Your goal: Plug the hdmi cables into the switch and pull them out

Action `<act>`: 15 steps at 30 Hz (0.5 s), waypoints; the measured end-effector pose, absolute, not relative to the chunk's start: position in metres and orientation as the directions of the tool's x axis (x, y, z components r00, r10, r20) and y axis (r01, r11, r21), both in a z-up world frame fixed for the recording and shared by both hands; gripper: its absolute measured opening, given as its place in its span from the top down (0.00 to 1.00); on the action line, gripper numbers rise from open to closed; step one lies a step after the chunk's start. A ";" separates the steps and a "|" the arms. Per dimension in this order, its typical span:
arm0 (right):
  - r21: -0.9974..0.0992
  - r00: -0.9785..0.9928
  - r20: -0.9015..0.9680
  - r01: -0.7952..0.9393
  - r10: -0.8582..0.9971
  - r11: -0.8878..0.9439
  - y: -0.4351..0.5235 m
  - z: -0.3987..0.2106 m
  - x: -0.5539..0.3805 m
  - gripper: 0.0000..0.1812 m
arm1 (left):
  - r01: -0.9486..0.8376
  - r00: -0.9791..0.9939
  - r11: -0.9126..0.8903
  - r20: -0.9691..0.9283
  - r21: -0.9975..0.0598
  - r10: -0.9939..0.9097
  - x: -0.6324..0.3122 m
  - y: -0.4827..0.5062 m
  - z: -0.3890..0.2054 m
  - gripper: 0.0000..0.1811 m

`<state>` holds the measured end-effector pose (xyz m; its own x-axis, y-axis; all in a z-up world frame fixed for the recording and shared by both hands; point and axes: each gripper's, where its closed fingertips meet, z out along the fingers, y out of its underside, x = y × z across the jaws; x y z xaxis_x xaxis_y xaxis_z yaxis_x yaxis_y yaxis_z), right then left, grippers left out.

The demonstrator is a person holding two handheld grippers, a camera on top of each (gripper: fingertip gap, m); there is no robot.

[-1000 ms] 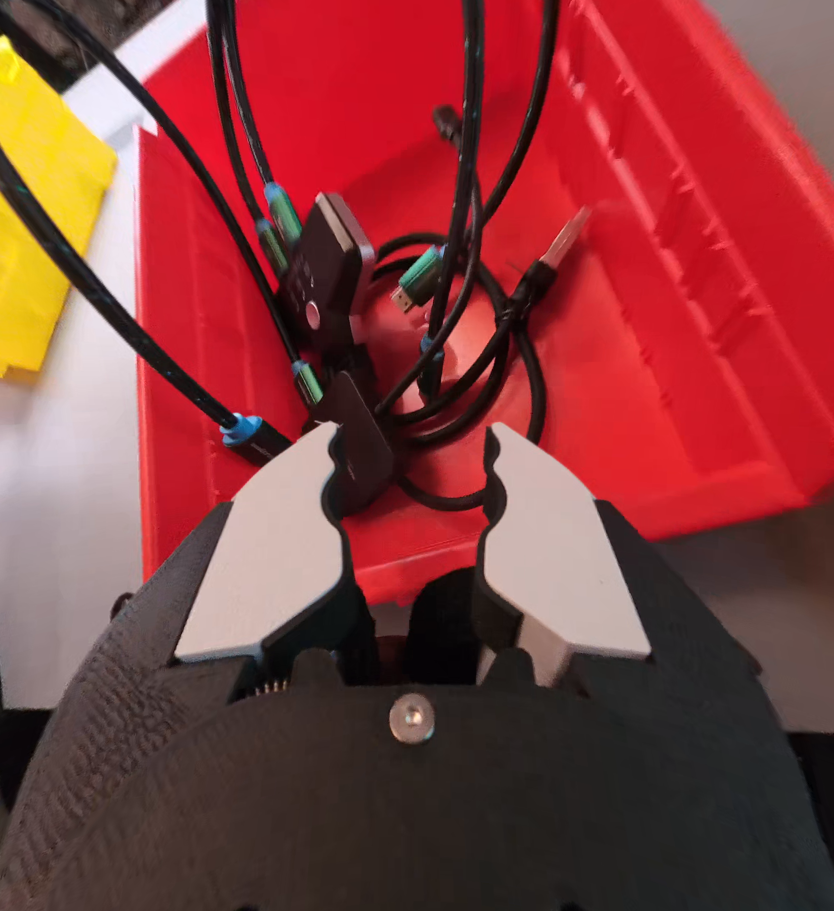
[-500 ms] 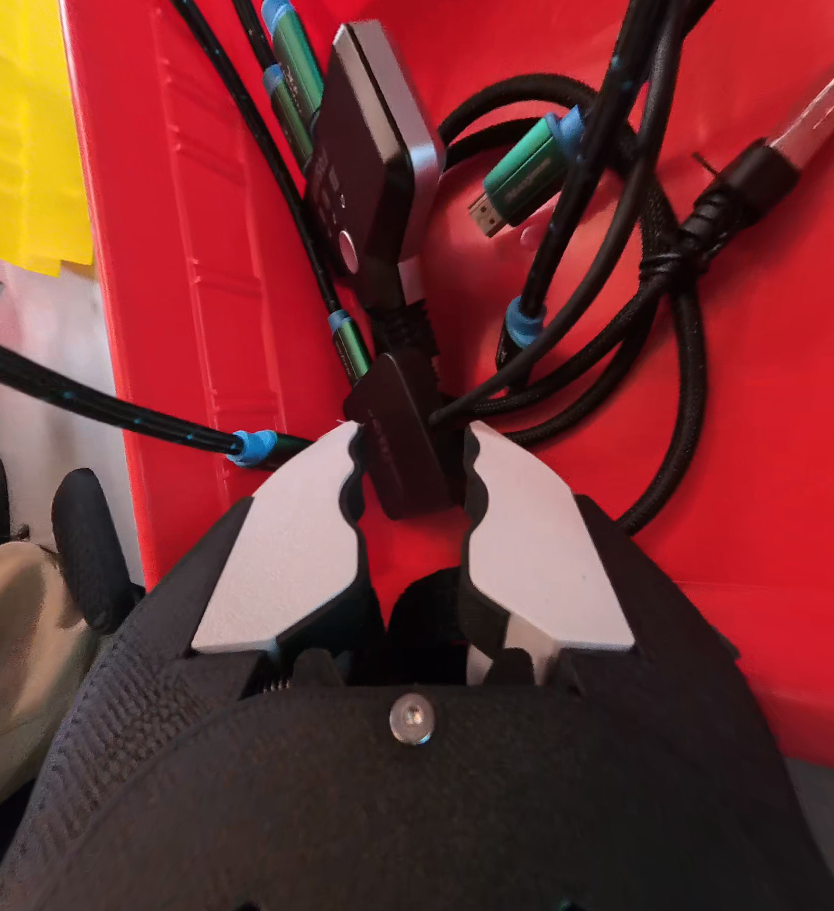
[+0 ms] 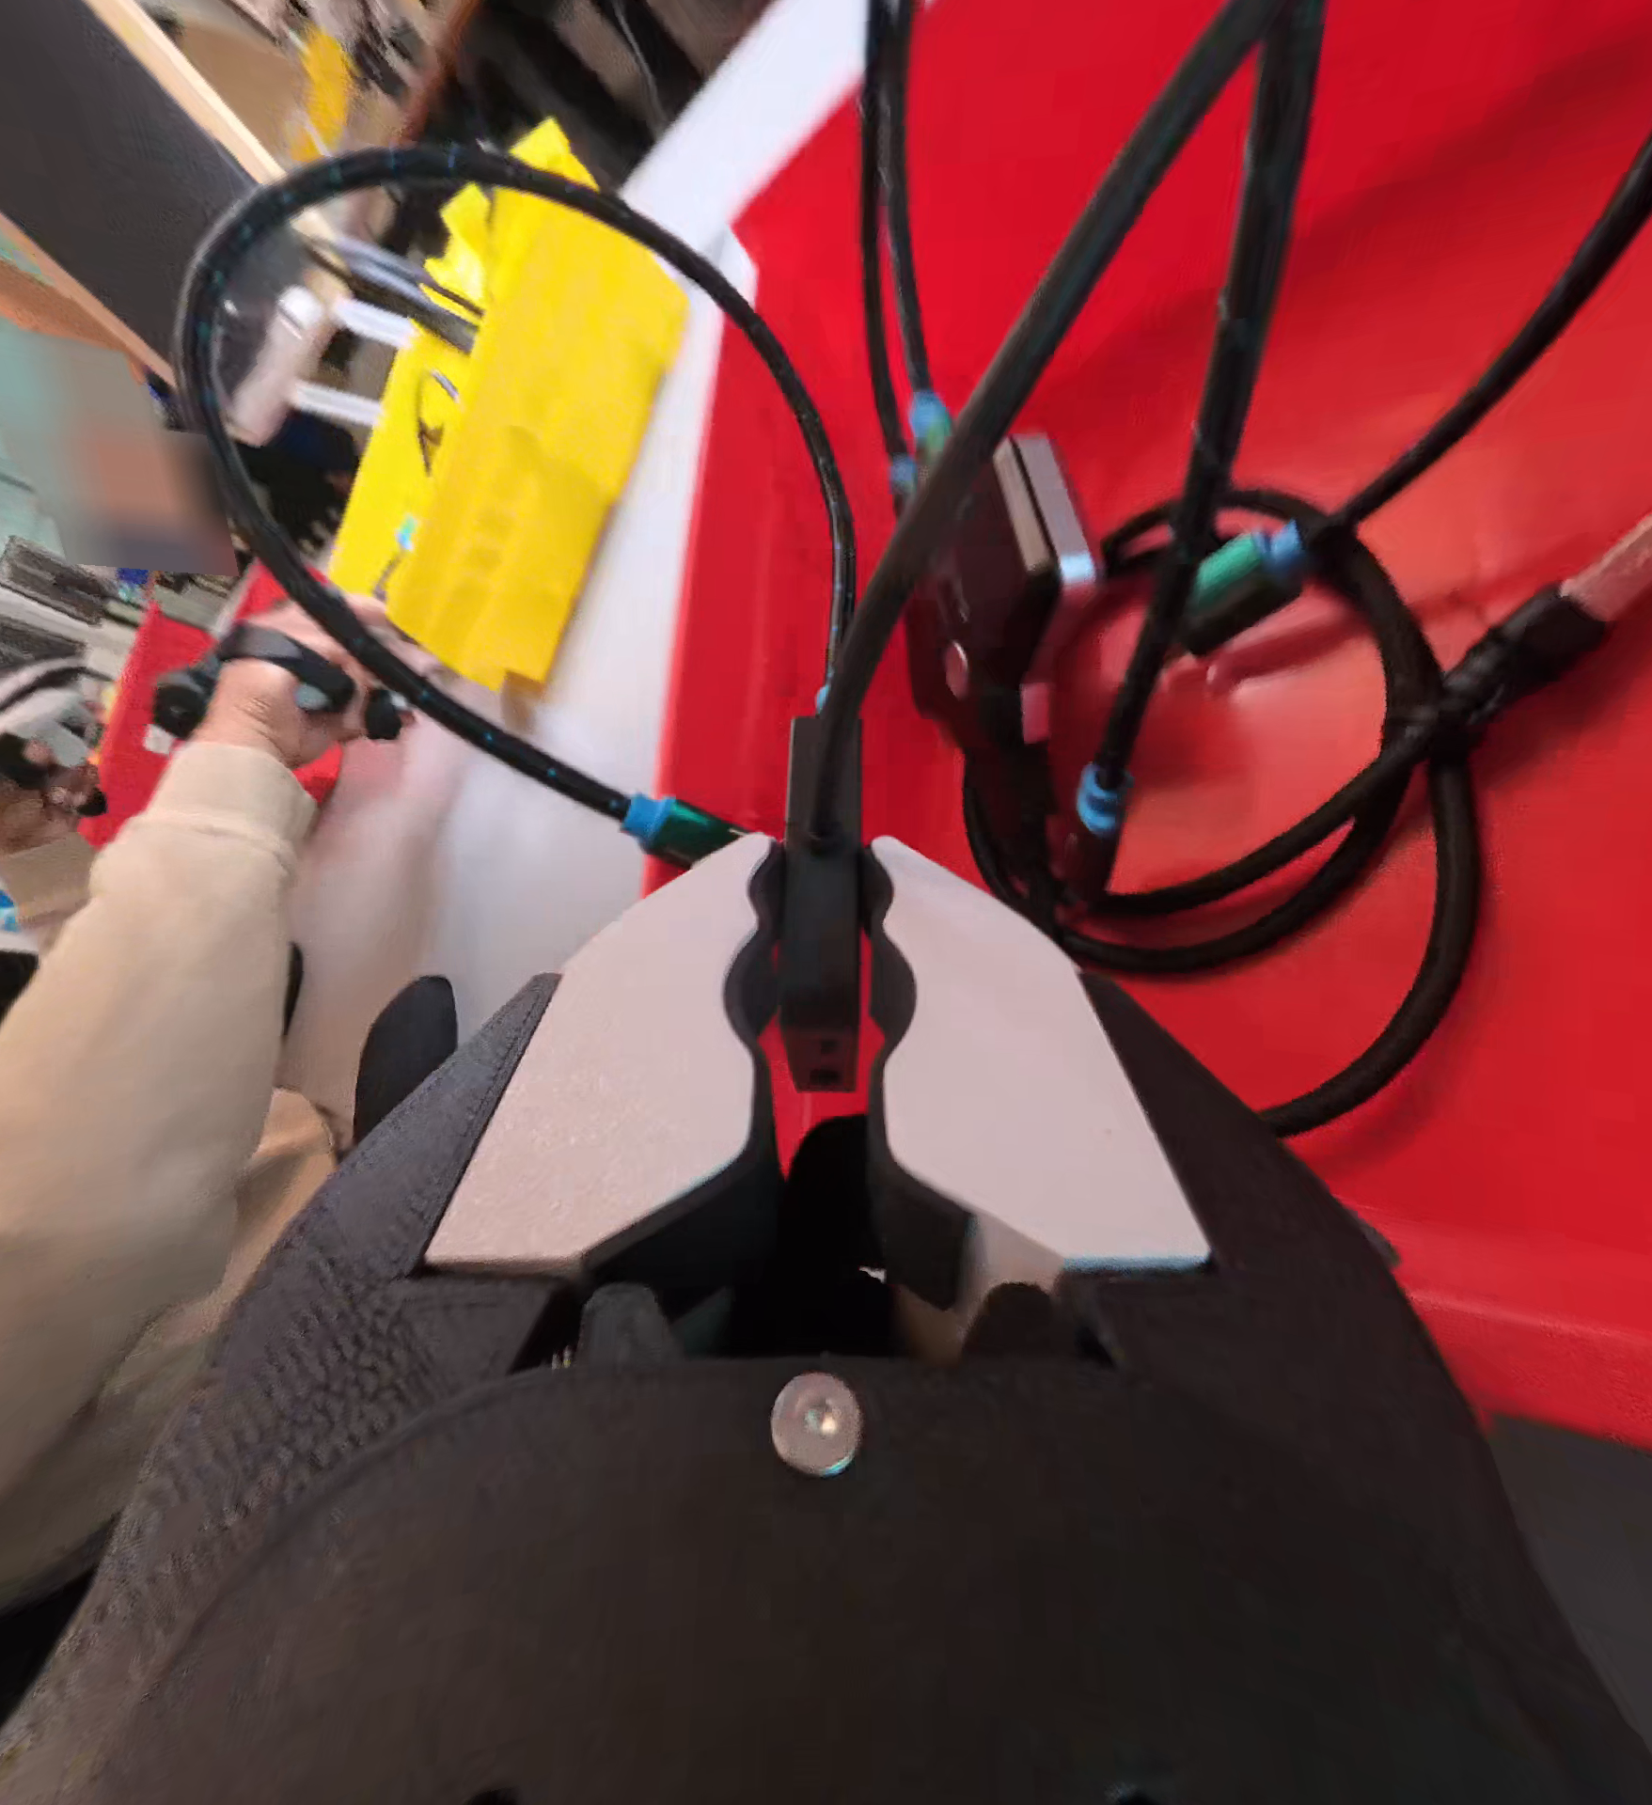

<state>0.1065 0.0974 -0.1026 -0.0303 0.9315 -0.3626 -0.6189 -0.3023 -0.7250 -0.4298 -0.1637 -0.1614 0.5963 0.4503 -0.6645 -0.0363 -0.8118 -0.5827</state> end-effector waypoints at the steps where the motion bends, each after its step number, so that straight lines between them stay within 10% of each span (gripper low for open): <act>1: -0.727 -0.026 -0.358 -0.619 0.933 -0.296 0.097 -0.103 0.106 0.52 | -0.069 0.587 -0.780 -0.657 -0.622 0.472 -0.428 -0.164 -0.150 0.93; 9: -0.760 -0.011 -0.325 -0.592 0.946 -0.268 0.092 -0.105 0.101 0.54 | -0.383 0.553 -0.384 -0.542 -0.840 0.634 -0.371 -0.155 -0.051 0.93; 15: -0.782 -0.001 -0.303 -0.572 0.953 -0.249 0.089 -0.107 0.096 0.55 | -0.607 0.587 -0.190 -0.597 -0.772 0.547 -0.289 -0.112 -0.024 0.93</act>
